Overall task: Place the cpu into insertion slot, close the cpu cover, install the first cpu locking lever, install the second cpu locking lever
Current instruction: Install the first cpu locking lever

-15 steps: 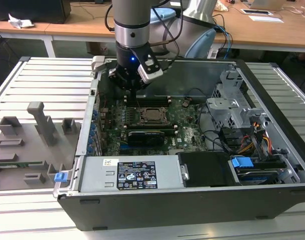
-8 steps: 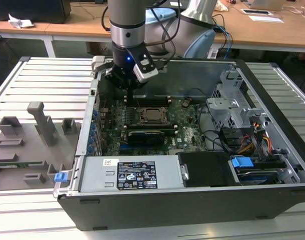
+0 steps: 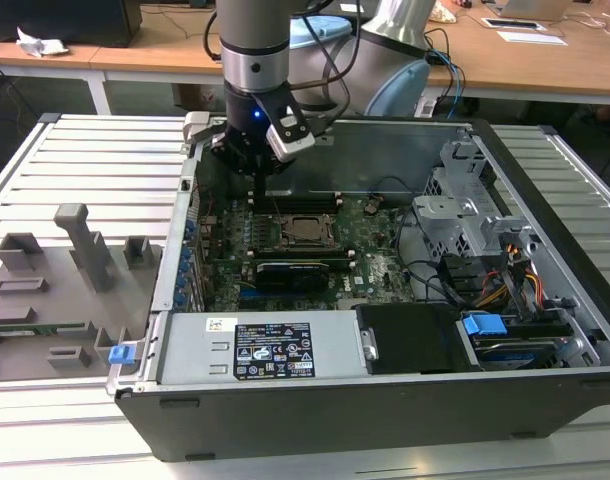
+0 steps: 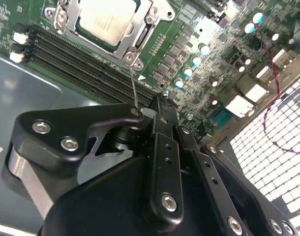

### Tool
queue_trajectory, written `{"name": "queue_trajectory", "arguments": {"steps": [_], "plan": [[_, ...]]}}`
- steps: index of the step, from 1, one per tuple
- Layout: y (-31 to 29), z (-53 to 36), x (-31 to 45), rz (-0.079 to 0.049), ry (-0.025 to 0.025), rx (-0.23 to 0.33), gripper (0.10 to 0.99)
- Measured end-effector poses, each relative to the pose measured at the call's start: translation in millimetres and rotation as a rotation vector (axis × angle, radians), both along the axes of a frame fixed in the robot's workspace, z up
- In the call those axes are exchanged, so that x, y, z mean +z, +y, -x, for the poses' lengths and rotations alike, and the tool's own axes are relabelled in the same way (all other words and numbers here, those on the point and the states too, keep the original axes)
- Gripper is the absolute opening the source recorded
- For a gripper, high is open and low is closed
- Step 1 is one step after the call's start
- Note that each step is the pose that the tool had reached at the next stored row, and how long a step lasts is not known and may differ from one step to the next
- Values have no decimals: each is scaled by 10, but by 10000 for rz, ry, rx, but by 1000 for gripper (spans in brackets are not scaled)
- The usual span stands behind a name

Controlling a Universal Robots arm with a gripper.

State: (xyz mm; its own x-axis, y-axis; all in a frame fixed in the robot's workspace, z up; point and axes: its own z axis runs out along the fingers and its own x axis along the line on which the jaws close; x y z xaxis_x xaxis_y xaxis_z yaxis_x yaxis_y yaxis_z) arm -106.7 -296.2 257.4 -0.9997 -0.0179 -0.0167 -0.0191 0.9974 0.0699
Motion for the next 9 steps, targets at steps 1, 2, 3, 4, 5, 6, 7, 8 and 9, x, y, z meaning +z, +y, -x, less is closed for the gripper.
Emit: {"name": "queue_trajectory", "arguments": {"steps": [1, 2, 3, 4, 5, 6, 7, 8, 9], "plan": [[7, 0, -1, 2, 0, 0, 106], [13, -4, -1, 7, 0, 0, 106], [16, -13, -2, 9, 0, 3, 106], [18, -24, -2, 12, 1, 2, 106], [19, -40, -2, 12, 2, 0, 106], [20, -68, -2, 15, 5, 0, 106], [21, -87, -2, 21, 5, -1, 106], [21, -95, -2, 23, 5, -1, 106], [21, -103, -2, 25, 5, 0, 106]]}}
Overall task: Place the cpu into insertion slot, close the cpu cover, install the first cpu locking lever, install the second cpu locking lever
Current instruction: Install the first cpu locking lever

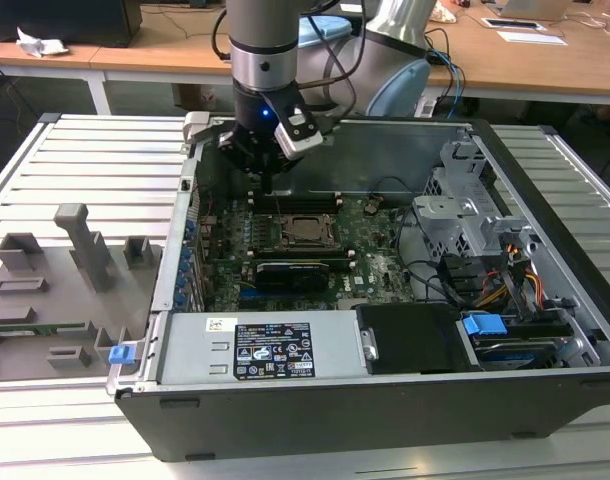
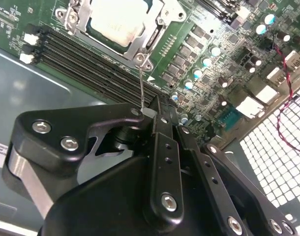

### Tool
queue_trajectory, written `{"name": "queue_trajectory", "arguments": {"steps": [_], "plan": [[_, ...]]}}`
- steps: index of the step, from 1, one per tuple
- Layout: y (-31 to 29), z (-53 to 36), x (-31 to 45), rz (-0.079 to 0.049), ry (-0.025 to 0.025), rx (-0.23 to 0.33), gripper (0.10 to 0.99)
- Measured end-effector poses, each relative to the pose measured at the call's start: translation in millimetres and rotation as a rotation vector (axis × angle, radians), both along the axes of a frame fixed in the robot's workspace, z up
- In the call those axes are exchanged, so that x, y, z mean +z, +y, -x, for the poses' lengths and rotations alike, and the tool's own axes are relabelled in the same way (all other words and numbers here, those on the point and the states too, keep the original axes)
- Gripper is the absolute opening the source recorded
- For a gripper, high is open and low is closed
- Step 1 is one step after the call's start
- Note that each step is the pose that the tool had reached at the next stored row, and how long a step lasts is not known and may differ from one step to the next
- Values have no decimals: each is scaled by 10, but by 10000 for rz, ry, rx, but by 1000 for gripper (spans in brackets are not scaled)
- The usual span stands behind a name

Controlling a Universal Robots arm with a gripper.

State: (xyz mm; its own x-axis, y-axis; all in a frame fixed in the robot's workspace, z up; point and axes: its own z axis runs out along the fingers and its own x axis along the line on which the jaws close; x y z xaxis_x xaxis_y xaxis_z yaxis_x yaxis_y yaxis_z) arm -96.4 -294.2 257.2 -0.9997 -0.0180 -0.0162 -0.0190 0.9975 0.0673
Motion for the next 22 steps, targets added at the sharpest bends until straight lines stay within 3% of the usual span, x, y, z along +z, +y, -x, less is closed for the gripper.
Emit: {"name": "queue_trajectory", "arguments": {"steps": [13, 22], "plan": [[0, -104, -13, 3, 16, -10, 106], [3, -394, -35, -6, 17, -7, 106]]}}
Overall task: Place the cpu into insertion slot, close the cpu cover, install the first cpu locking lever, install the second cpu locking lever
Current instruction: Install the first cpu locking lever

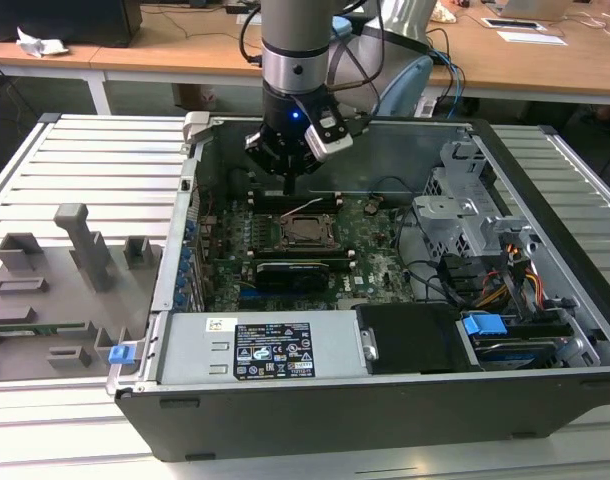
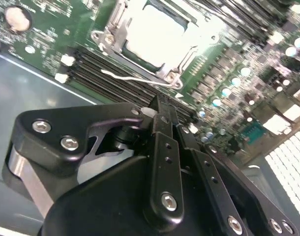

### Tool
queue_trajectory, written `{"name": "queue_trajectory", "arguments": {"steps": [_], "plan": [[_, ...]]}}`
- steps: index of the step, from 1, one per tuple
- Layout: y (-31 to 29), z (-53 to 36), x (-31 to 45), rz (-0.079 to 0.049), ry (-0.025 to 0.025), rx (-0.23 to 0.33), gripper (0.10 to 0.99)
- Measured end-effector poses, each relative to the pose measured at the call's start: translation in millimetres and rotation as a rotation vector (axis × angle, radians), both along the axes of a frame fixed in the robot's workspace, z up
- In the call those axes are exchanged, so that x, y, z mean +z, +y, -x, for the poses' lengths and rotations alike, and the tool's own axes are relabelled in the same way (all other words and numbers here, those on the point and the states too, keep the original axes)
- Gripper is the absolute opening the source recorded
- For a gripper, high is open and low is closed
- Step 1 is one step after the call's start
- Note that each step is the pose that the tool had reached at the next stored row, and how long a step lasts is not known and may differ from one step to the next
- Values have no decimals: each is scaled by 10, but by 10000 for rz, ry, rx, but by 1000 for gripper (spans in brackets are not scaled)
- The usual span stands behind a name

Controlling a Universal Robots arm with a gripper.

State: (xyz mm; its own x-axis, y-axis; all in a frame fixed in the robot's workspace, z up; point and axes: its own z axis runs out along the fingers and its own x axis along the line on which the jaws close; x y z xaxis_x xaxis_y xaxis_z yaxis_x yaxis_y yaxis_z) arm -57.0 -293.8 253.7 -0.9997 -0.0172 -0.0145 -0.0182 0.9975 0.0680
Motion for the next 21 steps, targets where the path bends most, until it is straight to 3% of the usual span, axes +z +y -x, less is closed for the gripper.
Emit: {"name": "queue_trajectory", "arguments": {"steps": [3, 4, 7, 10, 21], "plan": [[0, -10, -5, -277, 2, 2, 106], [0, -15, -14, -296, -2, 2, 106], [-1, -29, -45, -293, 6, 447, 106], [2, -124, -75, -287, 7, 465, 106], [20, -219, -217, -282, 9, 659, 106]]}}
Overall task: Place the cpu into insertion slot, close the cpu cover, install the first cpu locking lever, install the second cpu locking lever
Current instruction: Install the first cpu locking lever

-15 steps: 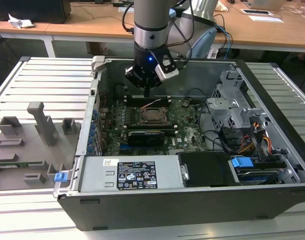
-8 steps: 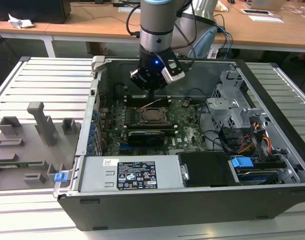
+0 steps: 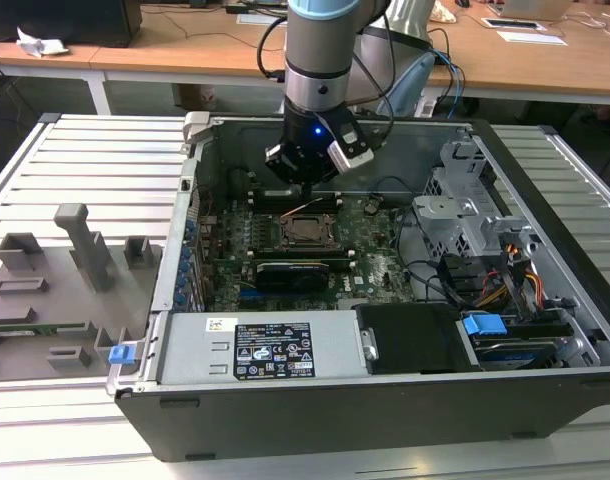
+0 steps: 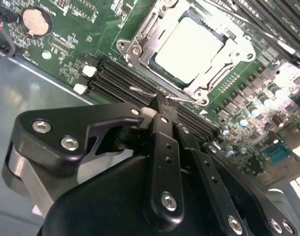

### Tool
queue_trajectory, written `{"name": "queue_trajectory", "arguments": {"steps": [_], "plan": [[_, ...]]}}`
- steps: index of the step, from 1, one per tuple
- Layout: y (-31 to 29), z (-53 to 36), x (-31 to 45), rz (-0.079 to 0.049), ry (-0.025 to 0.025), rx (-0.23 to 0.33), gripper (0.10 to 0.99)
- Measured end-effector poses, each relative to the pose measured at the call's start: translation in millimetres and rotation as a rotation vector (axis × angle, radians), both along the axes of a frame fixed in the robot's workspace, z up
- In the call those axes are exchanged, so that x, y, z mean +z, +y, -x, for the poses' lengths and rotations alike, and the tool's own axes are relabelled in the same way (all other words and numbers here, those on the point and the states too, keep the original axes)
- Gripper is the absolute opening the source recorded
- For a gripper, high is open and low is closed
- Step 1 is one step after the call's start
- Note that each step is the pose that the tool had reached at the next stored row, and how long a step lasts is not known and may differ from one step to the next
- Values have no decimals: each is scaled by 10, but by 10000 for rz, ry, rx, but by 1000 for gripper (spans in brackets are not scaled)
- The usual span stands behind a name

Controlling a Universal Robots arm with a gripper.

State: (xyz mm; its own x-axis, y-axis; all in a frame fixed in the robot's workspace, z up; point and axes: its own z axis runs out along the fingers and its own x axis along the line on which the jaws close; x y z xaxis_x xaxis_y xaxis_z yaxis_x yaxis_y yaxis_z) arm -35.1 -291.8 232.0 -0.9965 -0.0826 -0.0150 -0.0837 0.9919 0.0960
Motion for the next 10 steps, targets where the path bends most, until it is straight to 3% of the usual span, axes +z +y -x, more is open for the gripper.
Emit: {"name": "queue_trajectory", "arguments": {"steps": [10], "plan": [[8, -38, -33, -1, 1, 172, 106]]}}
